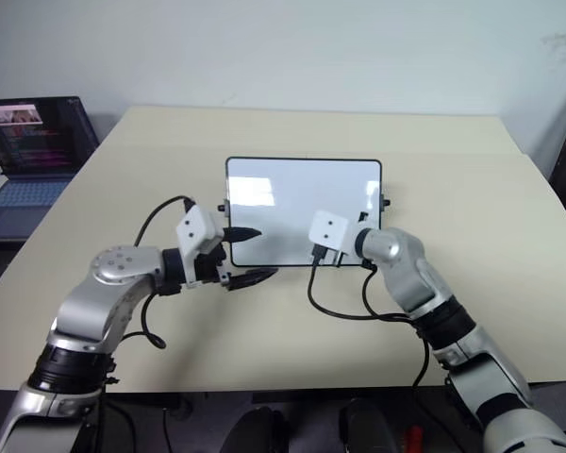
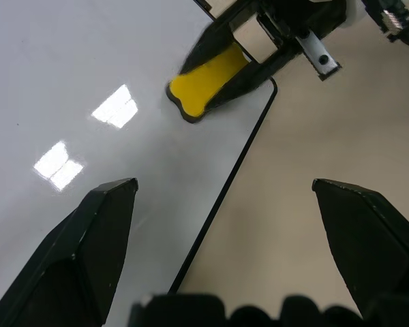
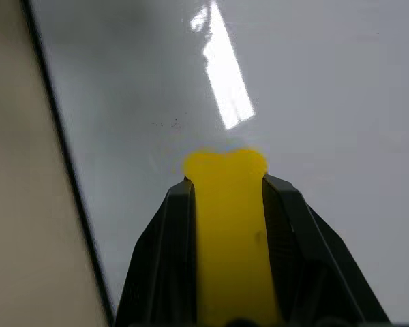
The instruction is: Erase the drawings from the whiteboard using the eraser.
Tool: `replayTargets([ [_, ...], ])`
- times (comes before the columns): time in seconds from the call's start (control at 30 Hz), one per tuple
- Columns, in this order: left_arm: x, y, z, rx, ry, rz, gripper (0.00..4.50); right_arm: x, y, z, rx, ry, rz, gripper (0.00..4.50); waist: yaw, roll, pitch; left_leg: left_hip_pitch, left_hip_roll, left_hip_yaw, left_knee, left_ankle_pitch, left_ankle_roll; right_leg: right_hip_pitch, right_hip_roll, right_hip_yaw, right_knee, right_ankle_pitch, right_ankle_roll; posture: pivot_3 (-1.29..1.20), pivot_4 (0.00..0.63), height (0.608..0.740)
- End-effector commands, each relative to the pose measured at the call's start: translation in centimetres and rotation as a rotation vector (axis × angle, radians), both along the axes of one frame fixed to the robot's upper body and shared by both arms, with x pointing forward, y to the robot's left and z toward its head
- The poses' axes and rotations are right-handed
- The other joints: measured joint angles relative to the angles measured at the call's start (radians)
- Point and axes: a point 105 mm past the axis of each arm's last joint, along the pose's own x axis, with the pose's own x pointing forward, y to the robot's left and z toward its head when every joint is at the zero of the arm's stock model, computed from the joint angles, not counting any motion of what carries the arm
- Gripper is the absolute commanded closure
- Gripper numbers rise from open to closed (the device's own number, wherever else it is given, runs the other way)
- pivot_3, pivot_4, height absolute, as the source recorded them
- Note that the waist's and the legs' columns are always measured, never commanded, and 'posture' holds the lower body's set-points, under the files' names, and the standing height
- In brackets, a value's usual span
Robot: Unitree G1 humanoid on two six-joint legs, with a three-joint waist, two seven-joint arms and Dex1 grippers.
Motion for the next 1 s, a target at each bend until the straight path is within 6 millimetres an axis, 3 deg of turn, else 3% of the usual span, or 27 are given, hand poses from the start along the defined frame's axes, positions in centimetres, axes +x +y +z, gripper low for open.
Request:
replayTargets([
  [0.03, -0.1, -0.4, 1.4, -0.027, -0.036, -0.025, 0.0, 0.8, -1.8, 1.9, 0.065, -0.051, -0.09, 3.5, 0.001, 0.0, 0.0, 0.0, 0.0, 0.0, 0.0, 0.0, 0.0, 0.0, 0.0, 0.0, 0.0, 0.0, 0.0, 0.0, 0.15, 0.74],
  [0.27, 0.0, -1.7, 2.0, -0.028, -0.049, -0.086, 0.0, -2.9, -2.4, 3.1, 0.338, 0.055, -0.118, 3.5, 0.007, 0.0, 0.0, -0.004, -0.001, -0.001, -0.001, -0.001, 0.0, -0.002, 0.0, -0.001, -0.001, 0.001, -0.003, 0.0, 0.15, 0.74],
  [0.5, 0.0, -3.8, 3.0, -0.03, -0.064, -0.199, 0.0, -7.0, -7.2, 2.8, 0.476, 0.108, -0.3, 3.5, 0.006, 0.001, 0.001, -0.005, -0.003, -0.001, -0.001, -0.002, -0.002, -0.003, 0.0, -0.001, -0.002, -0.001, 0.0, 0.0, 0.15, 0.74],
  [0.6, -0.4, -4.9, 2.8, -0.037, -0.065, -0.252, 0.0, -8.4, -9.2, 1.4, 0.488, 0.132, -0.403, 3.5, 0.007, 0.001, 0.001, -0.005, -0.002, -0.001, -0.002, -0.002, -0.002, -0.003, 0.001, -0.002, -0.002, -0.003, 0.002, 0.0, 0.15, 0.74],
  [0.73, -1.1, -5.9, 2.5, -0.058, -0.054, -0.309, 0.0, -8.7, -11.3, 0.6, 0.5, 0.122, -0.519, 3.5, -0.003, 0.001, 0.001, -0.004, -0.002, 0.001, -0.001, -0.002, -0.002, -0.003, 0.001, 0.0, -0.001, -0.003, 0.003, 0.0, 0.15, 0.74],
  [0.9, -3.6, -8.2, 2.0, -0.049, -0.046, -0.515, 0.0, -7.7, -13.6, -0.5, 0.799, 0.149, -0.735, 3.5, 0.0, 0.001, 0.001, -0.003, -0.001, -0.001, -0.001, -0.002, -0.002, -0.002, 0.005, -0.001, 0.0, -0.003, 0.003, 0.0, 0.15, 0.74],
  [1.0, -3.3, -9.0, 1.5, -0.03, -0.069, -0.511, 0.0, -7.1, -14.2, -1.6, 0.768, 0.165, -0.765, 3.5, 0.001, 0.001, 0.001, -0.003, -0.001, 0.0, -0.001, -0.002, -0.002, -0.002, 0.004, 0.0, 0.0, -0.003, 0.003, 0.0, 0.15, 0.74],
])
